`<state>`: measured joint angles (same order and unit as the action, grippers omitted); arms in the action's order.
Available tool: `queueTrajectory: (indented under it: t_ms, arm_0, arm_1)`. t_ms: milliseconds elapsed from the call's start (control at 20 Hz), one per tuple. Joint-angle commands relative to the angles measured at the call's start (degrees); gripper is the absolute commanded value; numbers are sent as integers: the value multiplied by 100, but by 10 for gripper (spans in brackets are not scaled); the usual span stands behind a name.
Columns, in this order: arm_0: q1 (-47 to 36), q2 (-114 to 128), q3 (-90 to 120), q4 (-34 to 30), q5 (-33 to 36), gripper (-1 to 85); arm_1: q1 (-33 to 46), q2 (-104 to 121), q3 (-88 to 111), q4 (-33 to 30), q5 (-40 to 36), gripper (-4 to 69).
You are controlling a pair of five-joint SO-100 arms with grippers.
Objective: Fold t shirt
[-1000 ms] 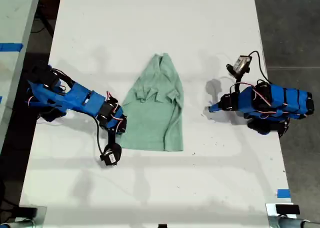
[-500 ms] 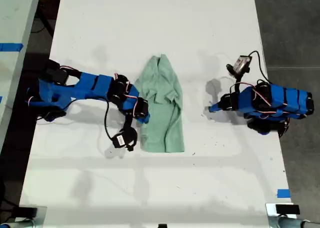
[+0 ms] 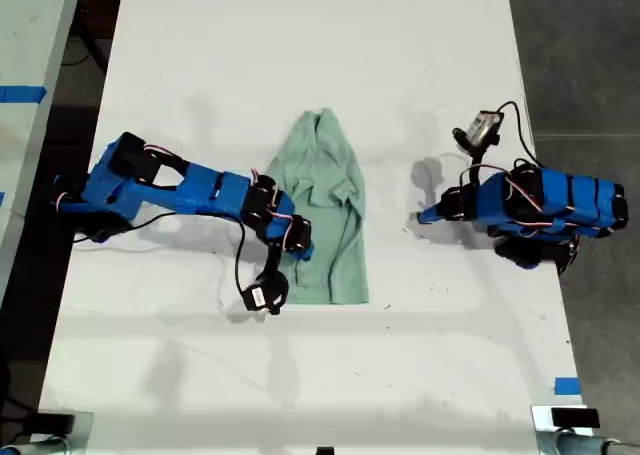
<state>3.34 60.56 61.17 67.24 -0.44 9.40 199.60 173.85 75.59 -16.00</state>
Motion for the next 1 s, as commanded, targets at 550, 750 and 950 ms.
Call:
queueTrajectory:
  t_ms: [550, 750, 950]
  arm_0:
    - [-765, 4061, 1644, 1389, 176, 223]
    - [-888, 7541, 5854, 176, 9, 225]
    - [-721, 9457, 9264, -1688, -202, 187]
  arm_1:
    - [35, 62, 448, 18, -79, 26]
    - [220, 62, 448, 18, -272, 65]
    - [281, 70, 448, 18, -1406, 86]
